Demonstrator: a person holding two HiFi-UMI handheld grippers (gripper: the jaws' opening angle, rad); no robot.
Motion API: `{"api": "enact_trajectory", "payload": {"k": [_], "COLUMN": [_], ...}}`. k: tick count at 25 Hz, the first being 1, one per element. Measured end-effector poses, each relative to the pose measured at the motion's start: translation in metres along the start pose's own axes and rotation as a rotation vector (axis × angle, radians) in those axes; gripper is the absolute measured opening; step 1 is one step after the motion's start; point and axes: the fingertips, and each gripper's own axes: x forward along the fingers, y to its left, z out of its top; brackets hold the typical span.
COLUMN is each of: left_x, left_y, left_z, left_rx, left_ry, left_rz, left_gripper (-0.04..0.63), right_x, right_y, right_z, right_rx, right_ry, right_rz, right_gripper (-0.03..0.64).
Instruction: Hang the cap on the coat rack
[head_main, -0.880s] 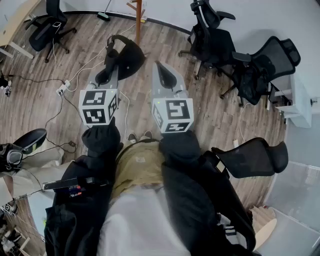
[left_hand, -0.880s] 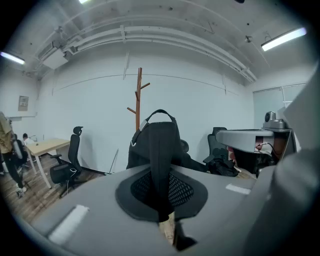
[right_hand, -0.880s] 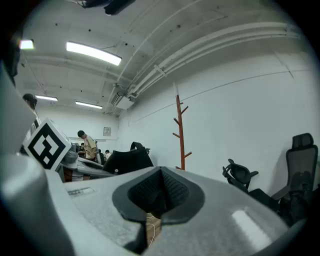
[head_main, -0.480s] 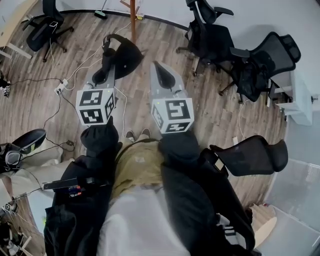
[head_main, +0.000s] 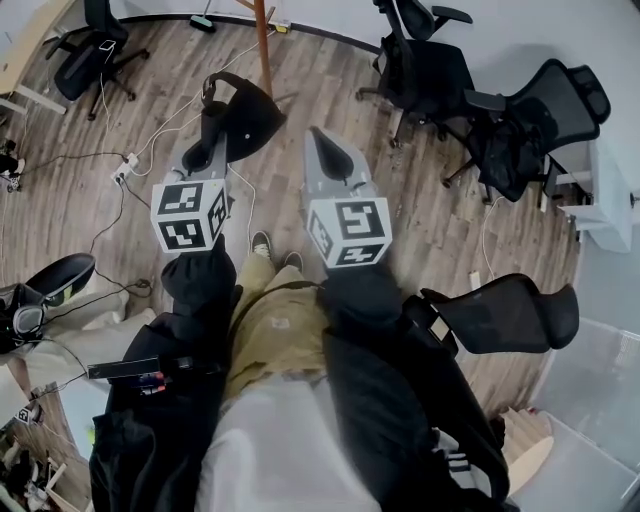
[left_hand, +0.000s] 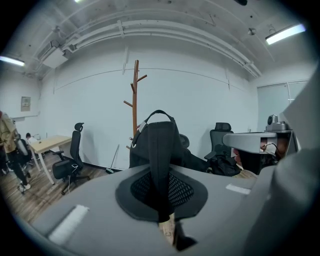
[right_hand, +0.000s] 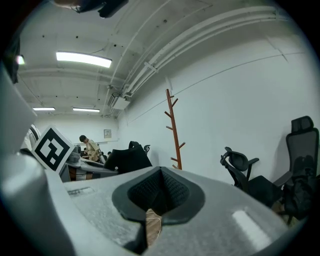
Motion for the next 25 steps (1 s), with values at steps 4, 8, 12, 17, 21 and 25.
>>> {"api": "enact_trajectory", "payload": {"k": [4,8,12,17,21,25], "left_x": [0.018,0.042,0.072,0.107,0.131,0.147], "left_y": [0.017,0.037,0.058,0.085,0.104,0.121], "left_z": [0.003,0.01,0.029,0.04,0.044,0.045], "left_rx": [-0.009,-0.022,-0.019,-0.008,-0.005,-0.013], "left_ry": [0.015,0.008,-0.001,0.028,0.051,0.056], "left_rz": [-0.01,-0.026,-0.05,-0.072,-0.093,-0.111], "left_gripper": [0.002,0.002,0.002,0.002,0.002,0.002], "right_x": [0.023,0.047,0.085,0.132,0.165,0.188], "right_y": [-0.001,-0.007,-0.017,-0.022,-0.023,-0.02], "right_z": [0.0,-0.001,0.016,0.023,0.024,0.025], "right_rx": [-0.001,-0.018,-0.038,-0.039,-0.04,-0.048], "right_ry": [0.018,0.034,0.026,0.035,0.052,0.061], "right_rz": [-0.004,-0.031,-0.052,-0.052,-0.058,-0.065], "right_gripper": [-0.002,-0.002,-0.002,-0.002,-0.002,-0.002]}}
